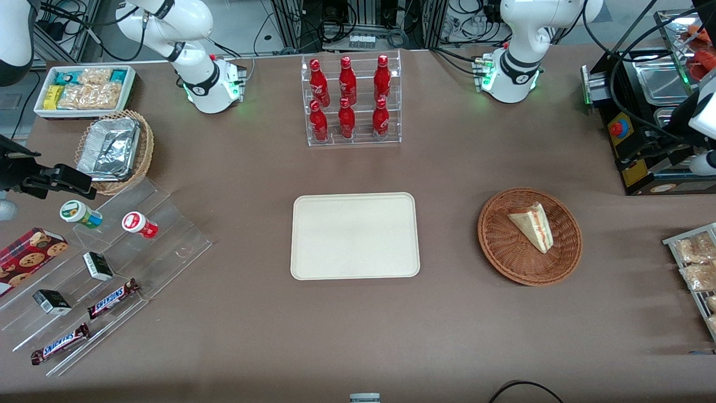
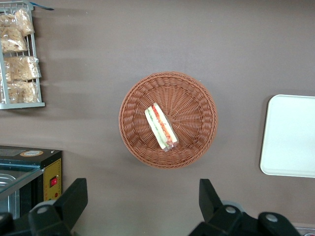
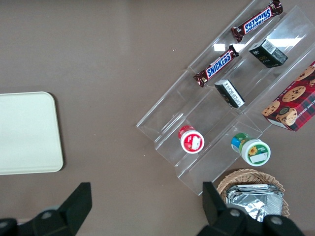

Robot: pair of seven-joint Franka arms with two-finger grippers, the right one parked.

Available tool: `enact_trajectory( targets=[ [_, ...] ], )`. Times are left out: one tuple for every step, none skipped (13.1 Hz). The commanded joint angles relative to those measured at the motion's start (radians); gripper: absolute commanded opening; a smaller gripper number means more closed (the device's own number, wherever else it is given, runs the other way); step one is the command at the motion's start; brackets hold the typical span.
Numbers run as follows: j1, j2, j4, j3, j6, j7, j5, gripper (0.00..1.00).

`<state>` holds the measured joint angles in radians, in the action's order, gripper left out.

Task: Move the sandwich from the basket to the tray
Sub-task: 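Move the left gripper over the wicker basket above the sandwich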

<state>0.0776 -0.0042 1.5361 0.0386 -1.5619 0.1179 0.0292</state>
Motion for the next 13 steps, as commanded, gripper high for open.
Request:
enact_trajectory(
  targets=[
    [0.008,0.007,-0.017,0.009,0.016,-0.012,0.001,1.0],
    [0.01,0.007,-0.005,0.009,0.013,-0.004,0.002,1.0],
    [0.007,0.004,0.004,0.009,0.01,-0.007,-0.003,1.0],
    [0.002,0.004,0.021,0.009,0.005,-0.014,-0.015,1.0],
    [0.001,0.0,0.048,0.009,0.009,-0.014,-0.018,1.0],
    [0.002,-0.005,0.076,0.009,0.014,-0.014,-0.02,1.0],
    [0.004,-0.005,0.103,0.009,0.014,-0.014,-0.021,1.0],
    [0.004,-0.005,0.14,0.009,0.01,-0.014,-0.038,1.0],
    [0.001,-0.005,0.183,0.01,-0.004,-0.014,-0.046,1.0],
    [0.001,-0.005,0.228,0.012,-0.038,-0.014,-0.046,1.0],
    [0.001,-0.005,0.272,0.015,-0.068,-0.012,-0.046,1.0],
    [0.001,-0.005,0.309,0.015,-0.098,-0.006,-0.046,1.0],
    [0.001,-0.004,0.347,0.017,-0.134,0.008,-0.046,1.0]
  ],
)
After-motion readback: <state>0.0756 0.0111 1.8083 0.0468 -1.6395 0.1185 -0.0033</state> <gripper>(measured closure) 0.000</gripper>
